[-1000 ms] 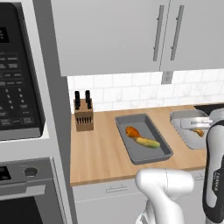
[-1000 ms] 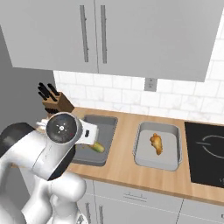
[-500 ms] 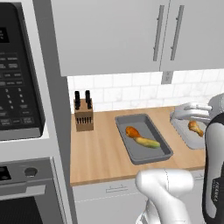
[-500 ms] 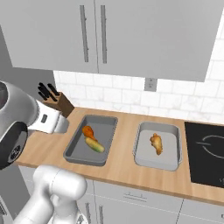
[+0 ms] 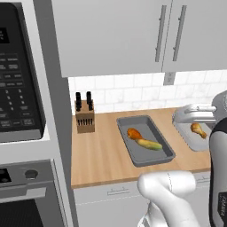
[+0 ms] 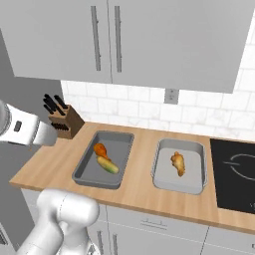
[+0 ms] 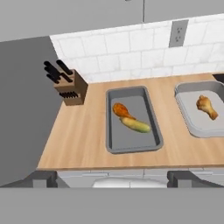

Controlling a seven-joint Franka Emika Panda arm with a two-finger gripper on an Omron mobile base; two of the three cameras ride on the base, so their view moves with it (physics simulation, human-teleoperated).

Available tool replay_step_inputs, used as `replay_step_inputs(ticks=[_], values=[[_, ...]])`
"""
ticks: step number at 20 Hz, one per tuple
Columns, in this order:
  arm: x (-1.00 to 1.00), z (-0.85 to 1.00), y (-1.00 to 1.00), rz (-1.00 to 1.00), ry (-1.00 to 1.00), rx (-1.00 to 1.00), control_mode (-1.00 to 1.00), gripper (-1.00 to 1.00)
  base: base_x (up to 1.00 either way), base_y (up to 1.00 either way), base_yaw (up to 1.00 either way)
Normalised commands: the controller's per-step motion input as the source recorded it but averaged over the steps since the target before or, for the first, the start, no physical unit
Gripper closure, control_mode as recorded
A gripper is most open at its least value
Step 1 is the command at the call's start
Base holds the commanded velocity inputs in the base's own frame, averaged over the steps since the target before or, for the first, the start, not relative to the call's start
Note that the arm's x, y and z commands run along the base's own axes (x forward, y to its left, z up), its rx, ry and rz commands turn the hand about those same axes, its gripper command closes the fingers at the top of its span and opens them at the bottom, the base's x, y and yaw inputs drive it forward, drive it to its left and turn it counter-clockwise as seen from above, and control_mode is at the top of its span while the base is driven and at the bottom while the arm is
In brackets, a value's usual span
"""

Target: Place one cucumber and one chicken drumstick in each tupperware on the nearby counter, to pack two identical lunches.

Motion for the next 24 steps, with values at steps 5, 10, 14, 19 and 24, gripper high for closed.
replay_step_inputs(ticks=[5, 10, 14, 19, 24], values=[[-0.21, 0.12, 0.24, 0.00, -0.01, -0.01, -1.00, -1.00, 0.00, 0.00, 0.00], [-0.08, 0.03, 0.05, 0.00, -0.01, 0.00, 1.00, -1.00, -0.71, 0.19, 0.03], [0.00, 0.00, 0.00, 0.00, 0.00, 0.00, 1.00, -1.00, -1.00, 0.12, 0.04], [0.00, 0.00, 0.00, 0.00, 0.00, 0.00, 1.00, -1.00, -0.97, 0.06, 0.11], [0.00, 0.00, 0.00, 0.00, 0.00, 0.00, 1.00, -1.00, -0.63, 0.06, 0.36]])
